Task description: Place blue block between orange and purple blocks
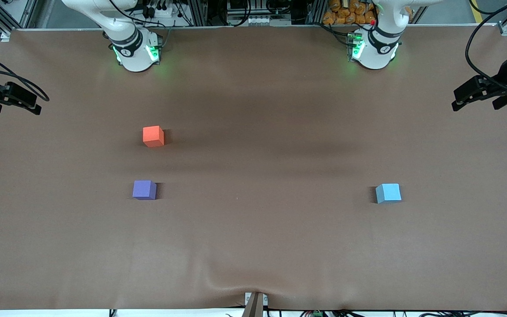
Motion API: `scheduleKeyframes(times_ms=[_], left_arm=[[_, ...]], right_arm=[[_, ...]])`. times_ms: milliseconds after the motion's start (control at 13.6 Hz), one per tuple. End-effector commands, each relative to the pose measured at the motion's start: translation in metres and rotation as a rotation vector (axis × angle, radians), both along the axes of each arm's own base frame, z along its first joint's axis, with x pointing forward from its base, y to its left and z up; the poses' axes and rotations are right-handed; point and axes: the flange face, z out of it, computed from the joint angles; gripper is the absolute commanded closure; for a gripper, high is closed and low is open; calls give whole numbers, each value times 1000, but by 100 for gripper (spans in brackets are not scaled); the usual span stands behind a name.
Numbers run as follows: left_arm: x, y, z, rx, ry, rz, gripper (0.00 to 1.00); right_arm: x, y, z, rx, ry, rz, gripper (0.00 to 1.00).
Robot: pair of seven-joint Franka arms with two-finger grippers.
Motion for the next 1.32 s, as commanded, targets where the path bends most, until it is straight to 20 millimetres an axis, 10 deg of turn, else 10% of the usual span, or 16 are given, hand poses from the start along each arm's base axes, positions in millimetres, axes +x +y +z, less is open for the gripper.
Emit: scheduleKeyframes(times_ms=[0, 881, 1248], left_arm=[[0, 1, 6, 35, 1, -21, 0], [29, 7, -36, 31, 55, -14, 0], [60, -9, -95, 22, 16, -27, 0]], right_arm=[[-1, 0, -1, 1, 1, -15, 0], [0, 2, -1, 1, -1, -12, 0], [2, 4, -3, 1, -10, -9, 0]])
